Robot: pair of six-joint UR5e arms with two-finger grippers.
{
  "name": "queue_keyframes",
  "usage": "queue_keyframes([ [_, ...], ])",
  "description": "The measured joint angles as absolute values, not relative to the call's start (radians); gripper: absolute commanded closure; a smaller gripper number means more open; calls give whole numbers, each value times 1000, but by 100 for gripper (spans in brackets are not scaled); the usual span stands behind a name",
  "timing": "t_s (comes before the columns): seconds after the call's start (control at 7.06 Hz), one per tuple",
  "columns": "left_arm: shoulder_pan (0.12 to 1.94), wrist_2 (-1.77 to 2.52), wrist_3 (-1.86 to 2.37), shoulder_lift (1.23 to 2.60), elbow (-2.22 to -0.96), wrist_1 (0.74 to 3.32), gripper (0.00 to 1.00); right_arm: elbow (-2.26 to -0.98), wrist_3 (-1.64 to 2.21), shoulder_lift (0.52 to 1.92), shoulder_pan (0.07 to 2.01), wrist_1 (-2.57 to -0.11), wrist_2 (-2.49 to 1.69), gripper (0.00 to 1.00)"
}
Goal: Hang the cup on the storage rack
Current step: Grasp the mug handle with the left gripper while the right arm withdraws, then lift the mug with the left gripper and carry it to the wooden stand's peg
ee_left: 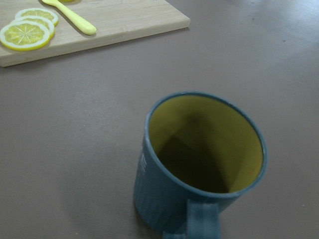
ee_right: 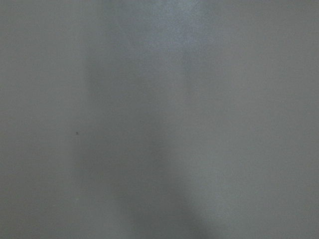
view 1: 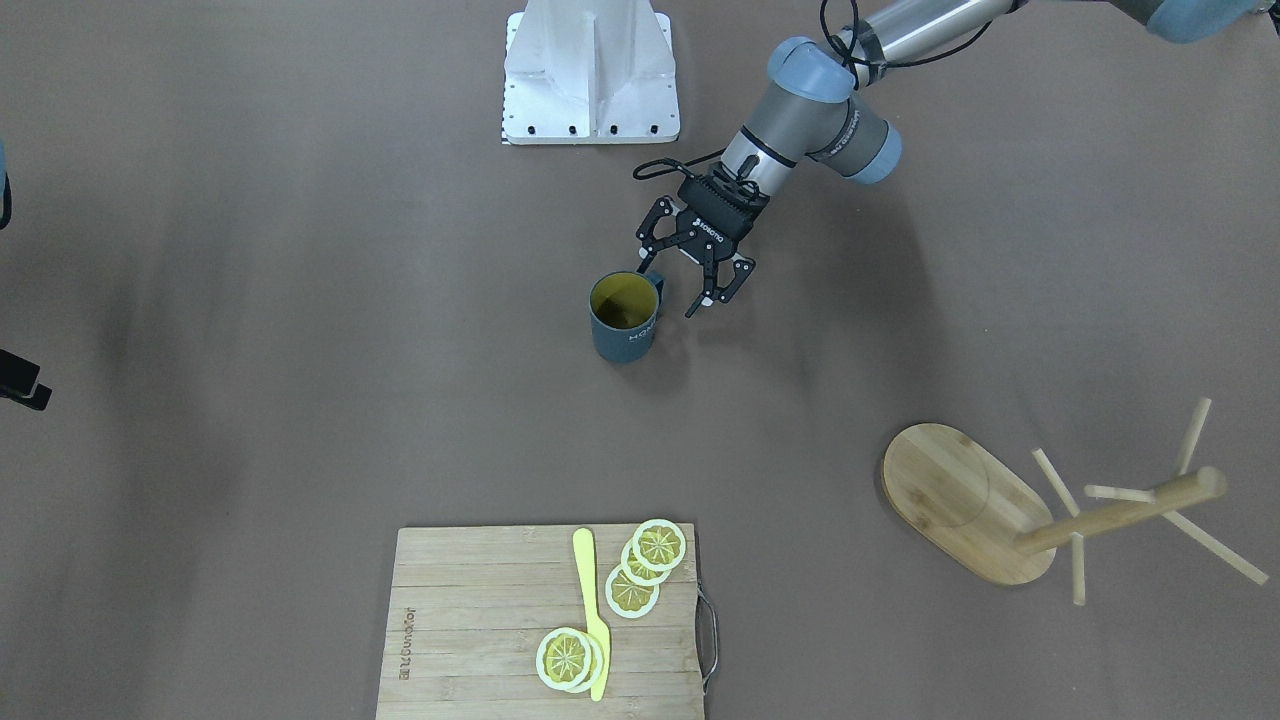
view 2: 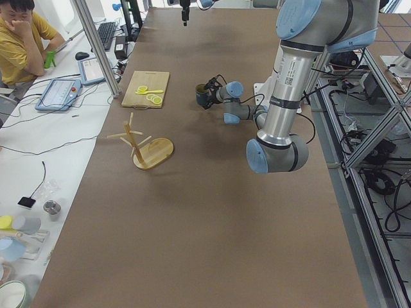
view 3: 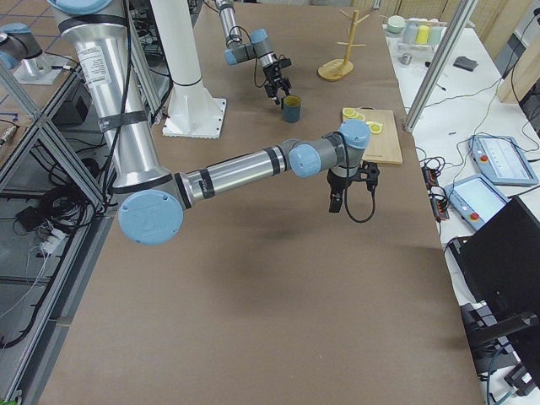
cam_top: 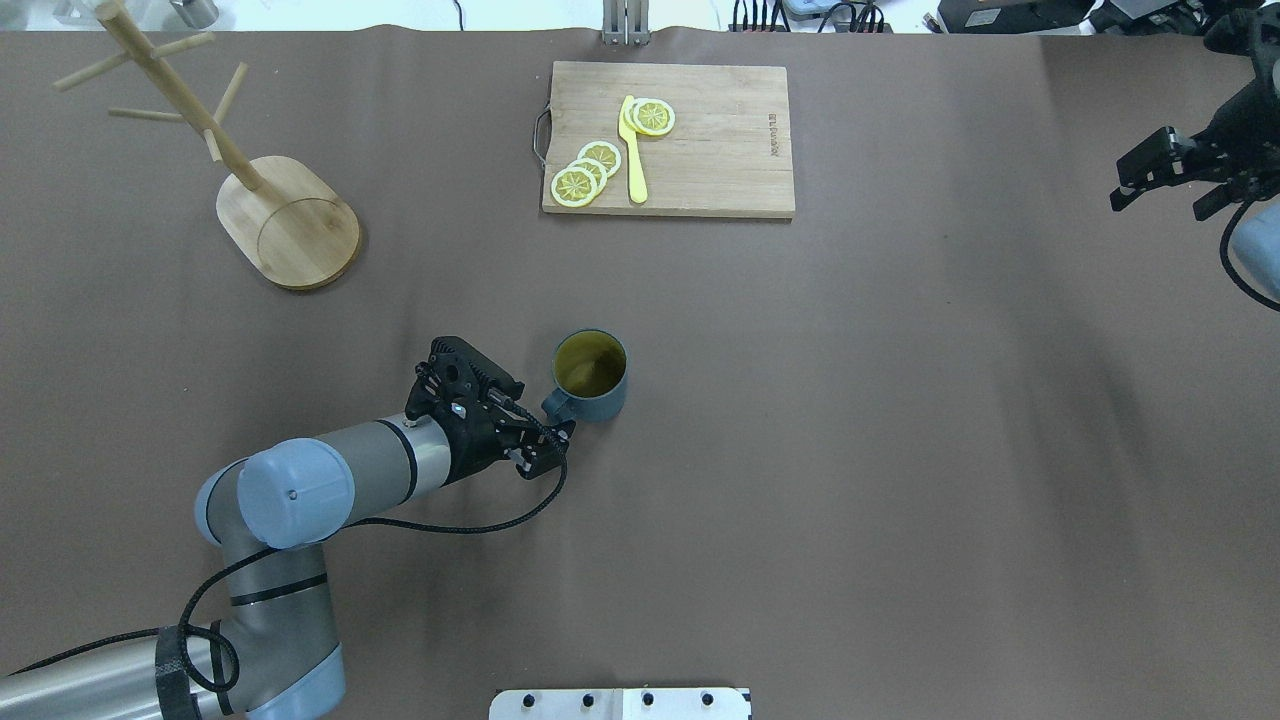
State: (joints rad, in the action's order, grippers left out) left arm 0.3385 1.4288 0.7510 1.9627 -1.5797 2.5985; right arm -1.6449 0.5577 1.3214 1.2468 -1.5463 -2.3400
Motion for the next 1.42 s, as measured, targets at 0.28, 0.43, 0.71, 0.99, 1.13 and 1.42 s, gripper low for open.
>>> queue_keyframes([
  [0.28, 337, 1422, 745, 1969, -1573, 2598, 68, -1646, 558, 1319, 1251, -1545, -2340, 0],
  [0.43, 333, 1422, 745, 1971, -1570, 2597, 82, -1646, 560, 1317, 1251, -1545, -2340, 0],
  [0.71, 325, 1423, 756, 1974, -1572, 2595, 100, -1647, 565, 1314, 1252, -1545, -2341, 0],
  [0.99, 329, 1424, 828, 1970, -1598, 2608, 100, -1647, 566, 1313, 1252, -1545, -2341, 0],
  [1.13, 344, 1423, 905, 1963, -1633, 2620, 100, -1648, 567, 1312, 1252, -1544, -2341, 0],
  [1.42, 401, 1359, 1131, 1937, -1670, 2734, 100, -1649, 568, 1313, 1252, -1543, -2338, 0],
])
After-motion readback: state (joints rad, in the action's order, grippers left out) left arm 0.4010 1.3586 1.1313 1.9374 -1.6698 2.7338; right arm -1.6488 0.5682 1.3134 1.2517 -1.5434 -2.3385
